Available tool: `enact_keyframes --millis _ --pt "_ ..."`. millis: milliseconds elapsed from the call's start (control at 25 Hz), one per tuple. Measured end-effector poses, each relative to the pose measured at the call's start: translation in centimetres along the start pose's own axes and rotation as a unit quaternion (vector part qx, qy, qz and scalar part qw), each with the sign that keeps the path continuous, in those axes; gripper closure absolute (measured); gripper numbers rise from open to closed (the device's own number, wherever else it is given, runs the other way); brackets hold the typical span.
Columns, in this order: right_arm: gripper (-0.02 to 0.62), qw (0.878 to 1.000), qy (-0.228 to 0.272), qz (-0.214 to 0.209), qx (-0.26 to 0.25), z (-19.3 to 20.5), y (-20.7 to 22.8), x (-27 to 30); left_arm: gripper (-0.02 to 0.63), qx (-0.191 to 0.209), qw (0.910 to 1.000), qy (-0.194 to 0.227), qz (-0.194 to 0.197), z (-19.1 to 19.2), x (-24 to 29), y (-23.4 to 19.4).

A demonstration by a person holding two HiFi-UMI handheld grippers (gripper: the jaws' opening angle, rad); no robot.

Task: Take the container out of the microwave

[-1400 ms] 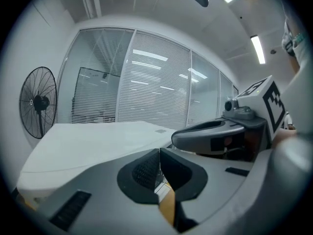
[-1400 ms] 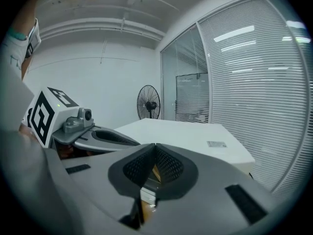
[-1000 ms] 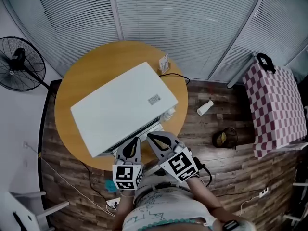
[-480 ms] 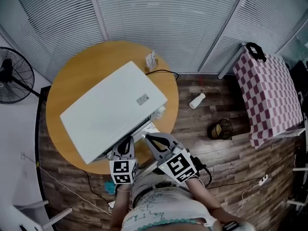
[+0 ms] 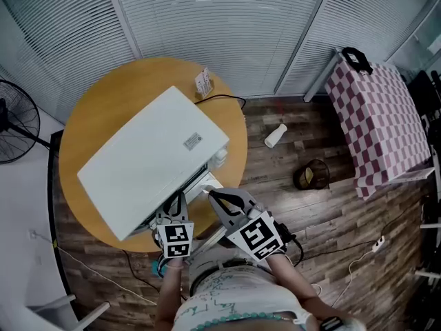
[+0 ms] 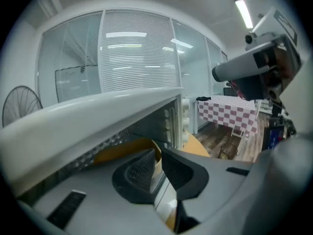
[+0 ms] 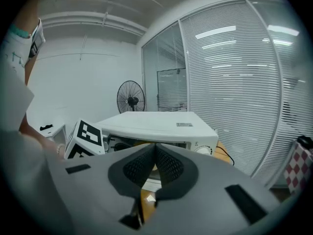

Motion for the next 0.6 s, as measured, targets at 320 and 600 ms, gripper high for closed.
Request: enact_keyframes --millis 320,600 --pt "0.601 1.0 -0.001 0.003 0.007 0.3 0.2 -0.4 0.466 0.175 0.9817 -0.062 -0.044 0.9 1.9 0.0" --pt "0.601 1.0 -0.006 0.011 0.011 0.8 0.4 -0.8 0.46 0.289 0.9487 -0.104 -0.072 1.8 3.7 -0.3"
Point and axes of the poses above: the fingertips, and each gripper's own axes: x forward along the fingers, y to its right, z out of its underside, the point moved 5 cm from there along -x, backward along the fingers, and after that the axes turned 7 degrees about -y, right-handed, at the moved point
